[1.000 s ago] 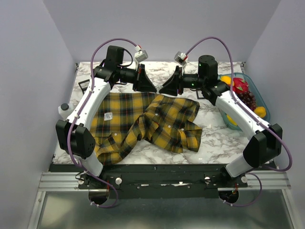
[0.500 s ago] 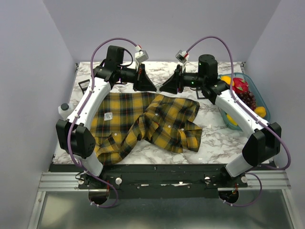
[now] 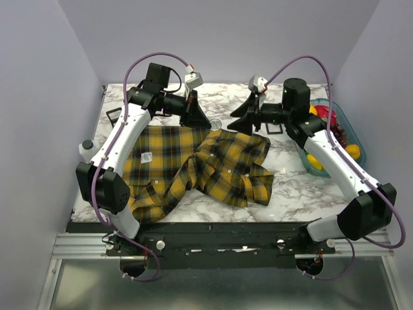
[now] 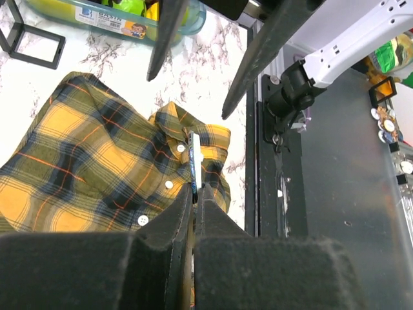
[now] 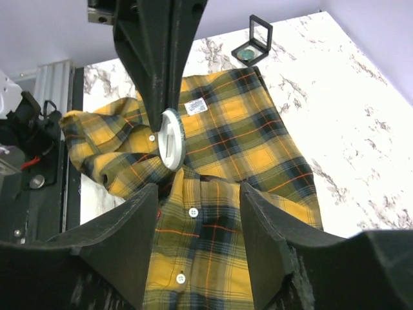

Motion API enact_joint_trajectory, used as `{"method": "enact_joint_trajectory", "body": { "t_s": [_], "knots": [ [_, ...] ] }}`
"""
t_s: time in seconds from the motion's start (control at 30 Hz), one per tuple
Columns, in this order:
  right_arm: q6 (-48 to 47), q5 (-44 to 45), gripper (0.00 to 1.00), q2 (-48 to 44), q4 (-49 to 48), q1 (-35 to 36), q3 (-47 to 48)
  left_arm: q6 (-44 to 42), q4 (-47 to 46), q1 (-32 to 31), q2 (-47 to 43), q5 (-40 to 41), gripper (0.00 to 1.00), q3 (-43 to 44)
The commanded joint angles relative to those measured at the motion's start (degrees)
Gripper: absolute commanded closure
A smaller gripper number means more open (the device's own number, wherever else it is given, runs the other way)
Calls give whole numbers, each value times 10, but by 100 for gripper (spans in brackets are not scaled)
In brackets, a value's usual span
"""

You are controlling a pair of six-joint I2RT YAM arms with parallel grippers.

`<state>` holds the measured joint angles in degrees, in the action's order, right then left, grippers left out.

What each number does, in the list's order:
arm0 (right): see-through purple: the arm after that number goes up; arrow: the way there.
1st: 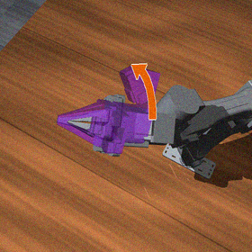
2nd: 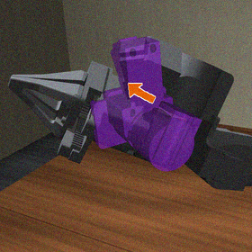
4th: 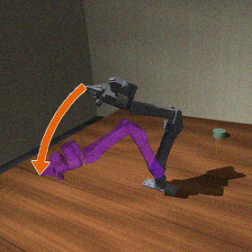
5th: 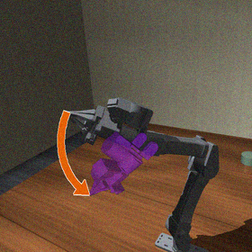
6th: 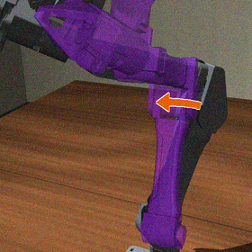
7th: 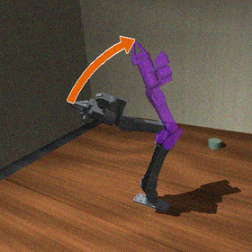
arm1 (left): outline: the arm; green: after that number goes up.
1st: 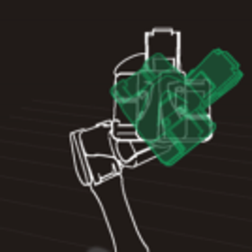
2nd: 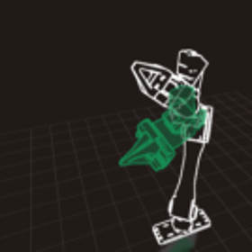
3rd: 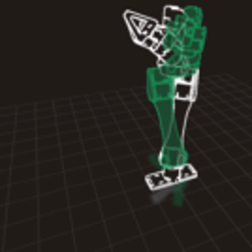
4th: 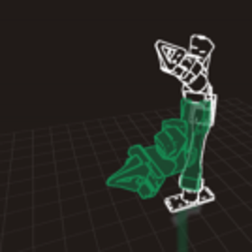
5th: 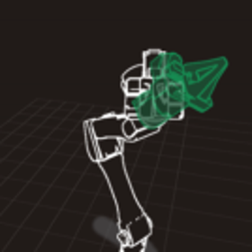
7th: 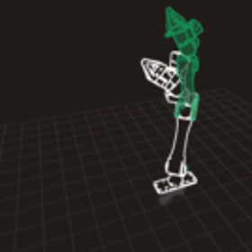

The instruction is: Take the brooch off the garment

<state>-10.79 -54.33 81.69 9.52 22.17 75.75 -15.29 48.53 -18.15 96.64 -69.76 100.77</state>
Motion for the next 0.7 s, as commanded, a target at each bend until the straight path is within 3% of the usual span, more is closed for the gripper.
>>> {"method": "enact_joint_trajectory", "body": {
  "t_s": [0.0, 0.13, 0.33, 0.53, 0.67],
  "knots": [
    [-37, -26, 53, 11, 24, 0, -2, -77, 65, -10, 12, 7, 92, 34],
    [39, -42, 56, 40, -15, 1, 14, -155, 136, -31, 22, 45, 92, 67],
    [58, -63, 56, 73, -14, 1, 48, -156, 139, -34, 18, 53, 92, 70],
    [47, -77, 58, 70, -9, 4, 45, -152, 134, -37, 14, 62, 93, 67],
    [7, -66, 52, 48, 15, 4, 37, -163, 141, -38, 13, 87, 94, 65]
  ]
}}
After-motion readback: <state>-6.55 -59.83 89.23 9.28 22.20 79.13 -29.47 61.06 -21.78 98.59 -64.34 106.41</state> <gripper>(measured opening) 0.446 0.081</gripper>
